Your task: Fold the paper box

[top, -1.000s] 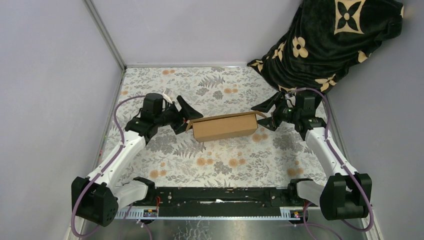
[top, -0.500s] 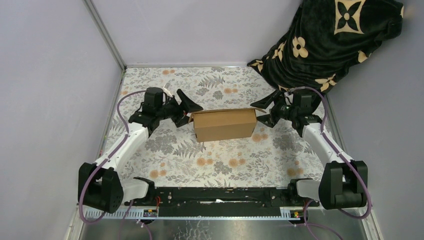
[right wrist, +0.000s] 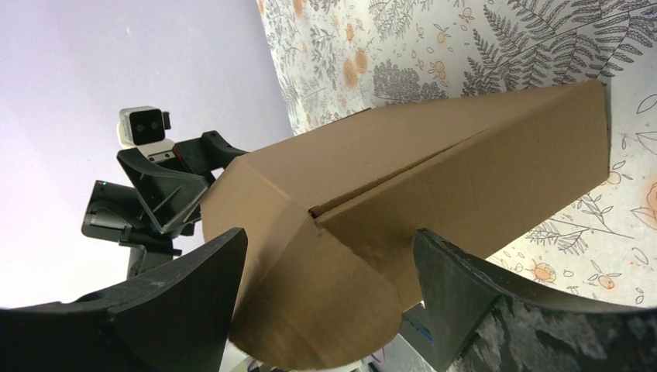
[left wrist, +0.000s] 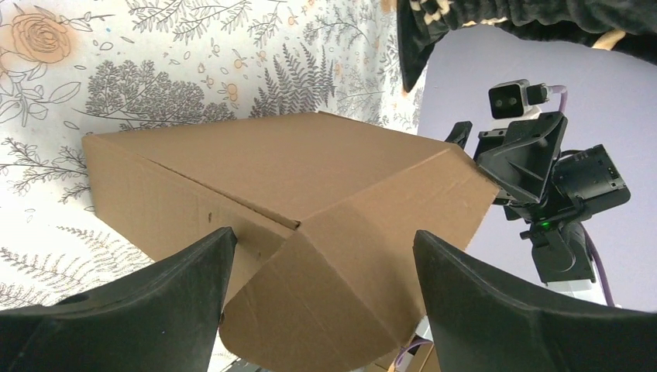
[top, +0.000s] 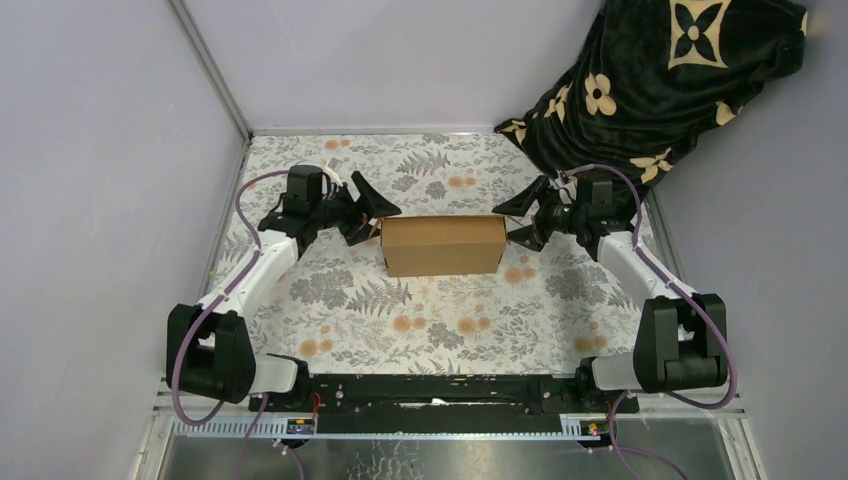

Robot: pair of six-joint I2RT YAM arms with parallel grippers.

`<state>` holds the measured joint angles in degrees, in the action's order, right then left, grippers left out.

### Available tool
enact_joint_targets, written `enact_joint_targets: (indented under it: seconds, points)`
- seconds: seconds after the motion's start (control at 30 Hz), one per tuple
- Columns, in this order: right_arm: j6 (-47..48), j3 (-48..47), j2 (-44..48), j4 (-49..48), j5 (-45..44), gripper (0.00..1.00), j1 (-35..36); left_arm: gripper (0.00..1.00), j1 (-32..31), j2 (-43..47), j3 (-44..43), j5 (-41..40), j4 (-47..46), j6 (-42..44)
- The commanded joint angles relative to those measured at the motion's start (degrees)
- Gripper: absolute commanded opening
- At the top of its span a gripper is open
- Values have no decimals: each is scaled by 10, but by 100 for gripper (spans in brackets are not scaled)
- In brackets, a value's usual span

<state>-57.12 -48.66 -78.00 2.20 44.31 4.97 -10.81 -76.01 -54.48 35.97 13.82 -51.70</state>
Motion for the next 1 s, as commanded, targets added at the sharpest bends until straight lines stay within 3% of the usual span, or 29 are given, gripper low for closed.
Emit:
enact_joint_targets:
  seconds: [0.0, 0.97]
  points:
    - [51, -31, -27, 32, 25, 87, 12, 91, 13, -20, -9, 31, -12, 23]
    - [129, -159, -158, 44, 38, 91, -65, 91, 87, -126, -65, 52, -57, 41]
